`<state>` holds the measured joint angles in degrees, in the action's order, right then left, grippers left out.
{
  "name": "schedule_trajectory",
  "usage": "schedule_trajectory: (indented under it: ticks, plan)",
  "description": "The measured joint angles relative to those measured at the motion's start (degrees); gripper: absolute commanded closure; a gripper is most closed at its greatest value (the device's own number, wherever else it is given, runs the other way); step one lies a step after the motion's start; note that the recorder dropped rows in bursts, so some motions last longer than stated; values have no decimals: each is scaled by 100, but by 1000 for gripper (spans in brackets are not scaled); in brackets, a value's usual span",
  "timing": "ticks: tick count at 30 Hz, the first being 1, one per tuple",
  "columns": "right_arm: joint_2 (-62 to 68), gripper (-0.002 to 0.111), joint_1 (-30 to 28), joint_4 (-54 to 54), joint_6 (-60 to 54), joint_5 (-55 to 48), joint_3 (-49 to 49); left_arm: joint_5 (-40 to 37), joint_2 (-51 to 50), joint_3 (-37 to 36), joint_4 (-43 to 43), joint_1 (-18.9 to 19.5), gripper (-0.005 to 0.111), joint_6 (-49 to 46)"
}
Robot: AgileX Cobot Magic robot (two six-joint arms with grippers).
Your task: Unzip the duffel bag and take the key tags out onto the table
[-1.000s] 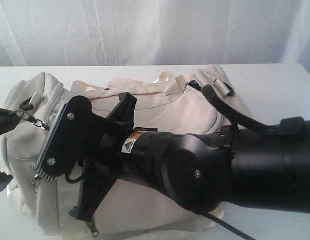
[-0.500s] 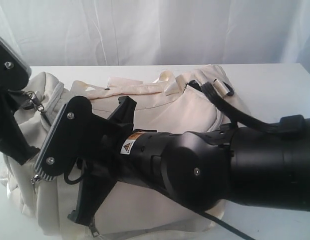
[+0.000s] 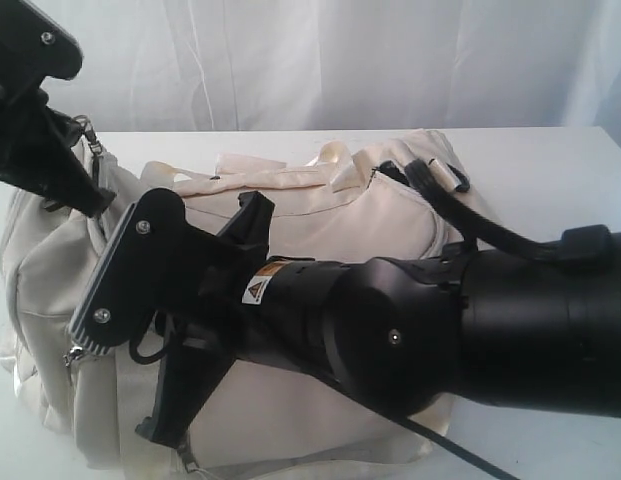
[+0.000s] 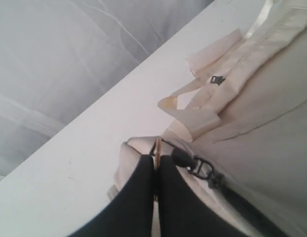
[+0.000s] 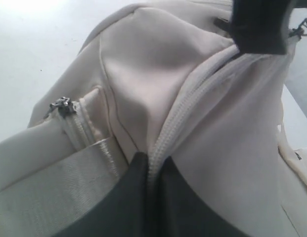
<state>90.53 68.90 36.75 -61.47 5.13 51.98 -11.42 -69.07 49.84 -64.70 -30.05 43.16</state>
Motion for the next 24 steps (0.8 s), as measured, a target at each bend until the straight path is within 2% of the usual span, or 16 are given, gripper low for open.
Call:
schedule_trajectory:
  ticks: [12, 18, 20, 21, 22, 23, 24]
  plan:
    - [0, 108, 0, 24, 0, -33, 0, 260, -1798, 1334, -45, 781, 107, -88]
    - [39, 108, -50, 44, 0, 123, 14, 308, -2499, 1937, 161, 983, 106, -121]
    - [50, 108, -71, 44, 0, 153, 29, 280, -2660, 2107, 278, 995, 99, -131]
    - [58, 108, -83, 54, 0, 153, 33, 249, -2715, 2164, 315, 995, 81, -131]
    - [58, 108, -91, 56, 0, 151, 33, 152, -2812, 2268, 410, 995, 72, -143]
    - [58, 108, -91, 56, 0, 64, 33, 104, -2825, 2309, 438, 1008, 45, -143]
    - [48, 108, -49, 45, 0, -262, 21, -8, -2872, 2396, 449, 1076, 34, -143]
